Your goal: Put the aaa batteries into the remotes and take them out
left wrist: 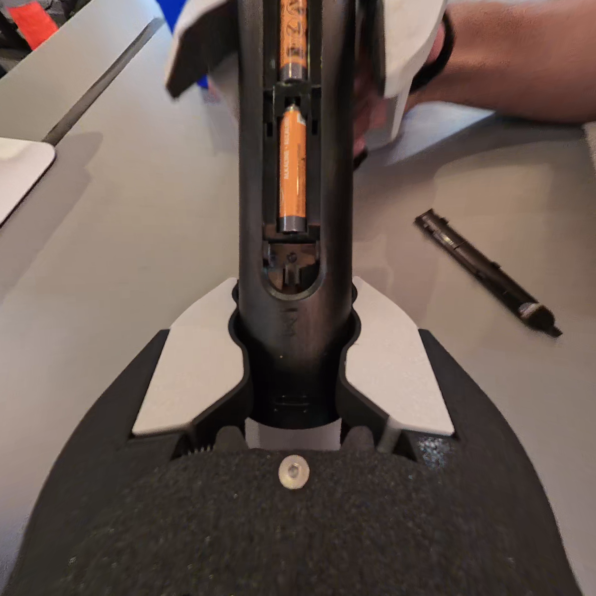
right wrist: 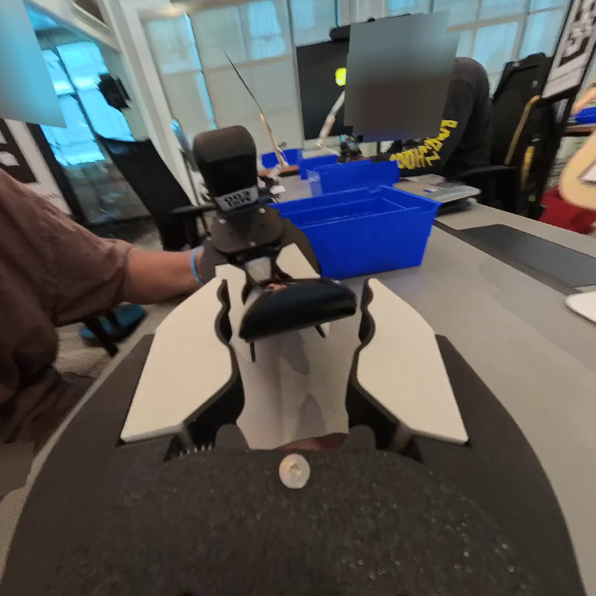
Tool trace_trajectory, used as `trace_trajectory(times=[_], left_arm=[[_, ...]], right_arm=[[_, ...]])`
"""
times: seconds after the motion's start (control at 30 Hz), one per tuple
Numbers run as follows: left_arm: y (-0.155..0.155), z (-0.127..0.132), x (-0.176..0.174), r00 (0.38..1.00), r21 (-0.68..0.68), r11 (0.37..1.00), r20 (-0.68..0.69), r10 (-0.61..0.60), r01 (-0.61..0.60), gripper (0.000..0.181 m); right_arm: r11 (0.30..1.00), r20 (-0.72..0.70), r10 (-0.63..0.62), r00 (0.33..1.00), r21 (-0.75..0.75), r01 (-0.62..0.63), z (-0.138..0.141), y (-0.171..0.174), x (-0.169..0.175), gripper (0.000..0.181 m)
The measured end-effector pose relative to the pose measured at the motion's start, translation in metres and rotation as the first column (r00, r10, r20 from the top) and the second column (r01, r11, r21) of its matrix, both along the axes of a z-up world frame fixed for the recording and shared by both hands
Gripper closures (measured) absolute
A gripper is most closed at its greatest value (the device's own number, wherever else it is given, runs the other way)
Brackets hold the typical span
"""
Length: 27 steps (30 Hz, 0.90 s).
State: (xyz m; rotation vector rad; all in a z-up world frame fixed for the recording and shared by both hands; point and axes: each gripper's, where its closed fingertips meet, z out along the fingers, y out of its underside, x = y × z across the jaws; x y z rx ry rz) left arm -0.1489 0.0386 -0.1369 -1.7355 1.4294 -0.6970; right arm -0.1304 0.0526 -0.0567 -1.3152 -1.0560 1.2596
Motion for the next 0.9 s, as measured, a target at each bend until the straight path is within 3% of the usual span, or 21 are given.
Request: trace_trajectory(times=[0.07,0.17,0.27,0.33,0.43,0.5,0.63,0.7,0.83,0.9], left_arm=[[0.005,-0.005,-0.010,0.997,0.039,0.999,-0.071,0.024,-0.022,0.120],[0.003,-0.020,-0.013,0.983,0.068,0.998,-0.184,0.012,0.000,0.120],[-0.002,-0.031,-0.009,0.965,0.097,0.995,-0.263,0.003,0.023,0.120],[-0.008,-0.030,-0.005,0.961,0.105,0.993,-0.276,-0.022,0.053,0.120],[-0.016,-0.027,-0.003,0.953,0.124,0.988,-0.300,-0.049,0.090,0.121],[-0.021,-0.024,-0.001,0.948,0.137,0.985,-0.312,-0.059,0.107,0.121],[-0.020,-0.021,0.001,0.953,0.177,0.979,-0.299,-0.048,0.105,0.120],[-0.019,-0.012,0.004,0.971,0.204,0.974,-0.235,-0.050,0.100,0.118],[-0.016,0.026,0.004,0.998,0.124,0.991,0.029,-0.049,0.045,0.113],[-0.013,0.048,-0.001,0.982,0.078,0.997,0.183,-0.040,0.026,0.108]], right_arm=[[0.997,0.115,-0.058,0.992,0.063,0.051,0.002,0.005,0.007,0.099],[0.975,0.358,-0.144,0.922,0.209,0.071,0.003,0.002,0.022,0.094],[0.962,0.632,-0.154,0.759,0.271,-0.031,-0.025,-0.012,0.033,0.095],[0.970,0.747,-0.119,0.654,0.228,-0.085,-0.049,-0.022,0.035,0.092],[0.980,0.817,-0.075,0.571,0.166,-0.108,-0.076,-0.029,0.035,0.093],[0.981,0.862,-0.026,0.505,0.118,-0.151,-0.089,-0.037,0.039,0.117],[0.978,0.882,-0.061,0.467,0.145,-0.147,-0.092,-0.037,0.042,0.120],[0.976,0.868,-0.082,0.490,0.169,-0.136,-0.088,-0.037,0.043,0.120],[0.975,0.837,-0.142,0.529,0.209,-0.069,-0.083,-0.032,0.053,0.120],[0.983,0.798,-0.127,0.588,0.180,-0.031,-0.076,-0.034,0.055,0.120]])
